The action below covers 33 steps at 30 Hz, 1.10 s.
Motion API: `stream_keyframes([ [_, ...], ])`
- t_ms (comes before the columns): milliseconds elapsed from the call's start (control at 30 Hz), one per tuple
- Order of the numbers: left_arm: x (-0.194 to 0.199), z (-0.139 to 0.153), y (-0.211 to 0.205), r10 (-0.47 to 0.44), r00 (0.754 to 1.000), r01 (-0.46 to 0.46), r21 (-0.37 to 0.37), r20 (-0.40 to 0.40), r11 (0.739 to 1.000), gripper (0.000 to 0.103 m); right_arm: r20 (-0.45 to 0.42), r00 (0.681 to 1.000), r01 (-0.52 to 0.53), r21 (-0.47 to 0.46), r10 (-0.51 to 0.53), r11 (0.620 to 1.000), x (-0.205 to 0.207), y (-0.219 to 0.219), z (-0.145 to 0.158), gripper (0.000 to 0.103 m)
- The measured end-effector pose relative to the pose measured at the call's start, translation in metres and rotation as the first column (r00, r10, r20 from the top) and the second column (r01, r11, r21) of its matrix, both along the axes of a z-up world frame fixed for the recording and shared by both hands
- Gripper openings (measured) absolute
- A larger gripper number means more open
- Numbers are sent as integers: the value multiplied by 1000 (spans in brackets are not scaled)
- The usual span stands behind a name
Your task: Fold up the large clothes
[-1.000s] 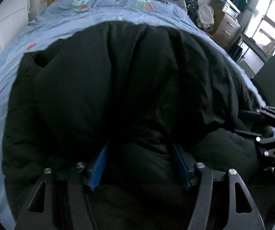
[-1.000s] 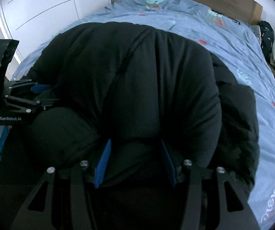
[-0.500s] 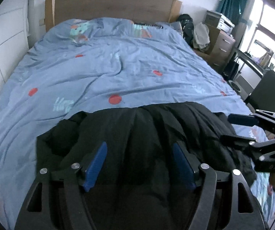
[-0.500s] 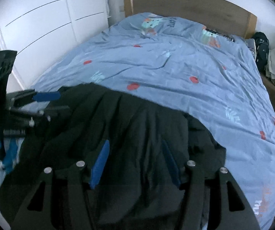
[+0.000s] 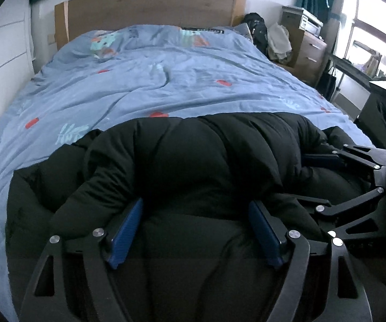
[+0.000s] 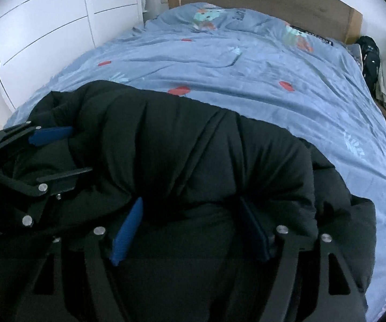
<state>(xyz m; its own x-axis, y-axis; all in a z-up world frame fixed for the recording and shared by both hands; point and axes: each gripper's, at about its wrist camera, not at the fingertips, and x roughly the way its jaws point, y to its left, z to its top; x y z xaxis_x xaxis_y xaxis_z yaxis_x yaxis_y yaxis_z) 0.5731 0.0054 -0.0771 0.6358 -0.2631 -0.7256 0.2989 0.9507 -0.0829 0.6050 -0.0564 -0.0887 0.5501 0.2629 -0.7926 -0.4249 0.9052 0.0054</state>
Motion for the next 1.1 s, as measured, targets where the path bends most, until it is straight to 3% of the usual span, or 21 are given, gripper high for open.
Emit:
stream_keyframes([
  [200,-12,4,-4,-7,1000,7,17,-1,1000,81,-13,1000,-6,-14,6,1000,-9,-1,2,72],
  [333,-36,22,-2,-47,999,47,-17,12,999,81,6,1000,-26,37,26,999,-30,-5,20,74],
  [467,-58,22,-4,-104,994,103,-53,-30,993,82,1,997,-75,55,75,996,-52,-11,27,73],
  [533,-68,16,-5,-113,993,112,-34,-45,993,82,-2,996,-85,73,86,994,-63,-19,26,73],
  [733,-75,0,-5,-97,993,96,-22,-70,995,84,5,994,-106,9,106,994,-85,-23,11,74],
  [867,-81,1,-4,-95,992,94,-17,-86,995,84,-4,996,-84,22,84,996,-91,-27,8,74],
  [1100,-105,15,15,-48,992,42,-50,-116,998,84,-63,997,-32,22,33,999,-112,-29,23,73],
])
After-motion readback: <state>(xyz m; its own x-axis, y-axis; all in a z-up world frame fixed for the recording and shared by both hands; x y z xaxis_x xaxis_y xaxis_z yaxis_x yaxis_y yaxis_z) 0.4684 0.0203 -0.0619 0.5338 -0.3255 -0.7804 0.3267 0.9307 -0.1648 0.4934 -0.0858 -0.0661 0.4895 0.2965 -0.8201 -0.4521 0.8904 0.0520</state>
